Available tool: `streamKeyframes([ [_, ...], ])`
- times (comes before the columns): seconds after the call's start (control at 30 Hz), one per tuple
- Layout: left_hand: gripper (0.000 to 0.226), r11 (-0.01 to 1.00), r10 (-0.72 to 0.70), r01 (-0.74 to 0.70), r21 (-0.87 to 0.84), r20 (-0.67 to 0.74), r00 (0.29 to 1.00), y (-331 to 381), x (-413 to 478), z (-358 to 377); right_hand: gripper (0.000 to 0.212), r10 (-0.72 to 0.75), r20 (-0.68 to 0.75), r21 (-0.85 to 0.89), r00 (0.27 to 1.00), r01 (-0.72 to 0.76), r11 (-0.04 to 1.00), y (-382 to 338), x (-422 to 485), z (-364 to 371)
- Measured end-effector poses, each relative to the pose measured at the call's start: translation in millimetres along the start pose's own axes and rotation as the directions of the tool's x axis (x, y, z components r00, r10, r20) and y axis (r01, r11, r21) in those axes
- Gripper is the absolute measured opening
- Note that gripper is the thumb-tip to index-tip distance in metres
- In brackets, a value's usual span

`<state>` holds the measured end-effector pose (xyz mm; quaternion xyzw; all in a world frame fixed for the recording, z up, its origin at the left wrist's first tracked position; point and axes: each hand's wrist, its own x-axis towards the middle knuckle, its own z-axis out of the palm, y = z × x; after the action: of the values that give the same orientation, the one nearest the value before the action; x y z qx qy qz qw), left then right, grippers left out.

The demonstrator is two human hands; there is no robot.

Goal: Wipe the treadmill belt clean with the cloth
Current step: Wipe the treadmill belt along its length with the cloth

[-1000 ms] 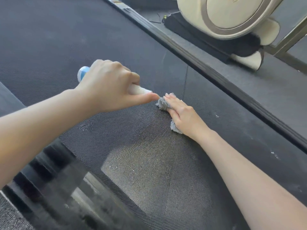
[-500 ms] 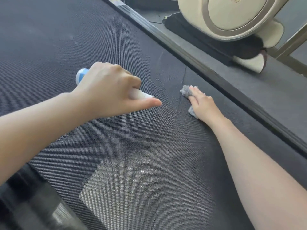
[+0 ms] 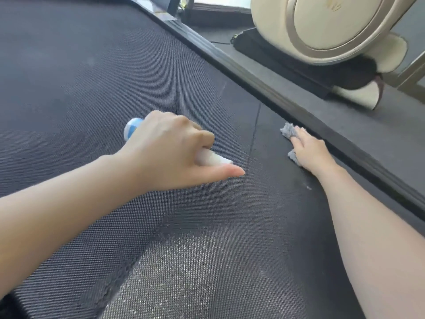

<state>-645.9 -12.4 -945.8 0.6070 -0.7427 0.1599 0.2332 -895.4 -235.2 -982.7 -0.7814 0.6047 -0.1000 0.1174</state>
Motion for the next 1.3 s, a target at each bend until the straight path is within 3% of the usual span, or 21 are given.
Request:
streamKeyframes([
  [0.3,0.068,1.000,0.000,0.000,0.004,0.053,0.999,8,4,1,0.045,0.009,-0.006,-0.084,1.000,-0.009,0.996,27,-6,-10],
  [0.77,0.069,0.999,0.023,-0.022,-0.028,0.025,0.999,-1,-10,-16,0.043,0.059,-0.015,0.040,0.998,-0.059,0.997,9,-73,-6],
  [1.3,0.074,0.985,0.059,-0.068,-0.159,-0.060,0.996,-18,-34,-47,0.047,-0.324,0.041,0.141,0.945,0.316,0.938,-90,-210,31],
])
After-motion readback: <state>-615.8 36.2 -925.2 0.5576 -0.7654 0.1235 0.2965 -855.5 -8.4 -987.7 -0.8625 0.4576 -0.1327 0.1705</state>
